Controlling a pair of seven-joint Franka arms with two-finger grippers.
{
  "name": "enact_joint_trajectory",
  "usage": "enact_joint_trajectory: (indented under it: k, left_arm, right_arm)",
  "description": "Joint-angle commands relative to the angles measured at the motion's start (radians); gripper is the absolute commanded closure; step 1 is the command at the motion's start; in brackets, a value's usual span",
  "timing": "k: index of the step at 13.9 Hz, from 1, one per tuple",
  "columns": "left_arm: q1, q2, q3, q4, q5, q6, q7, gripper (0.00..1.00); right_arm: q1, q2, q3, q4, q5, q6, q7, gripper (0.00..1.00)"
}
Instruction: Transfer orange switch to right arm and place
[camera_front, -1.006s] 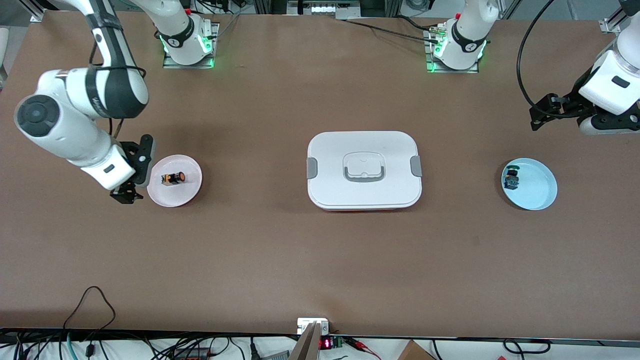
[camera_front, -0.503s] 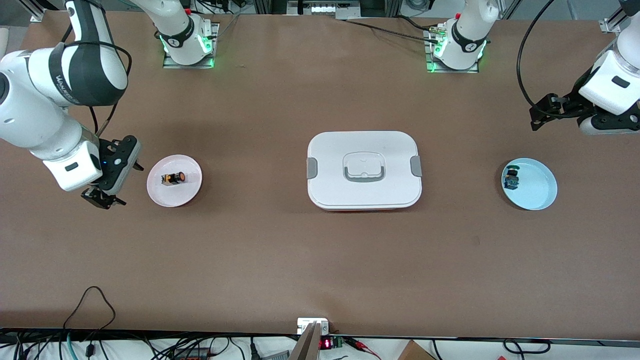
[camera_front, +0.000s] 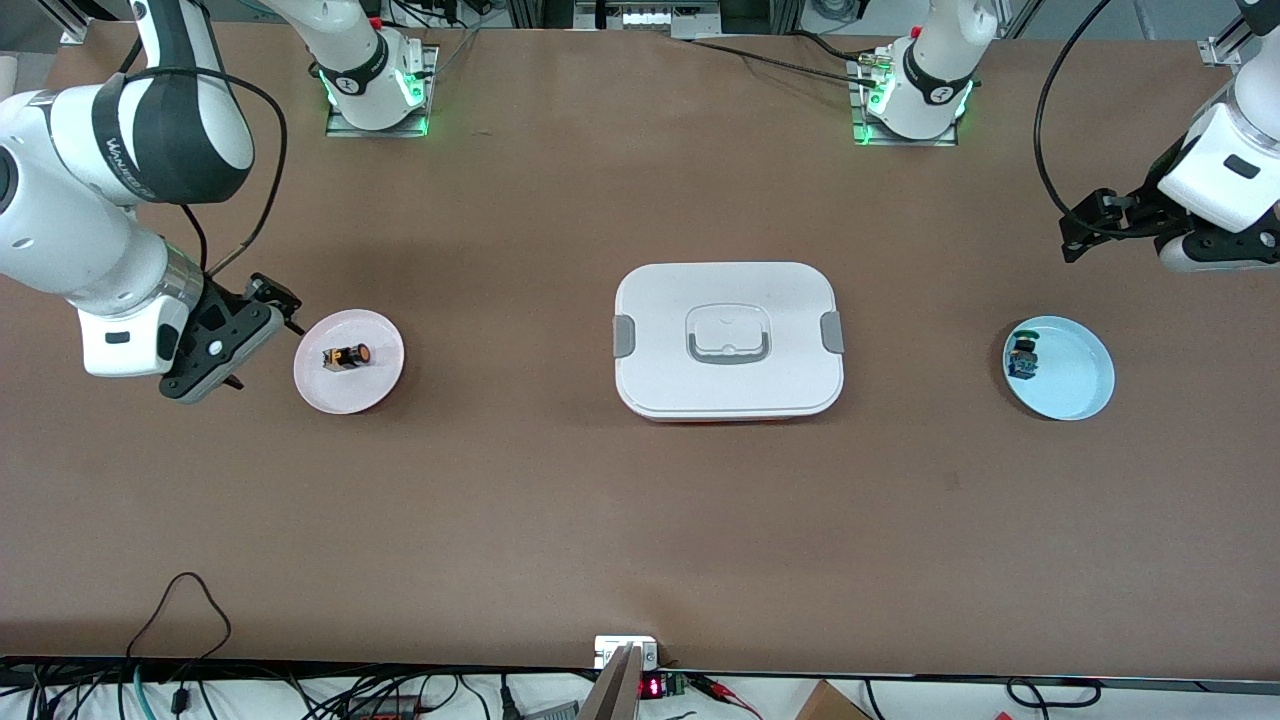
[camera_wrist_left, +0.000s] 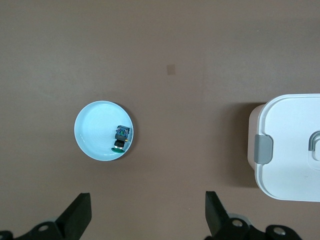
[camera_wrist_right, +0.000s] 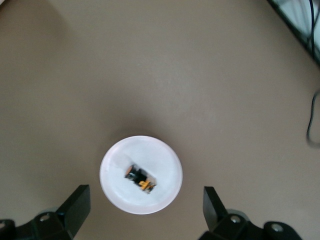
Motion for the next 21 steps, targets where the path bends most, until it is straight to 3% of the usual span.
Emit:
enact_joint_trajectory:
  k: [1,6,9,13,18,21]
  left_arm:
    - [0.002,0.006,0.002,0.013,-0.016,-0.005,0.006,0.00]
    - [0.001,0.015,0.002,0.028,-0.016,-0.005,0.006,0.00]
    - [0.002,0.015,0.002,0.028,-0.018,-0.005,0.006,0.00]
    - [0.002,0.017,0.002,0.028,-0.018,-0.005,0.006,0.00]
    - [0.002,0.017,0.002,0.028,-0.018,-0.005,0.006,0.00]
    - [0.005,0.018,0.002,0.030,-0.018,-0.005,0.006,0.00]
  right_arm:
    - [0.026,-0.016,-0.004,0.005,-0.009,-0.074,0.216,0.00]
    - [0.032,-0.030,-0.005,0.102,-0.023,-0.311,0.382,0.00]
    - [0.029,-0.039,-0.045,0.106,-0.018,-0.303,0.448,0.00]
    - [0.010,-0.044,-0.053,0.106,-0.018,-0.315,0.757,0.00]
    - [-0.060,-0.044,-0.060,0.198,-0.029,-0.321,0.689,0.00]
    - [-0.063,-0.064,-0.101,0.208,-0.029,-0.380,0.643,0.00]
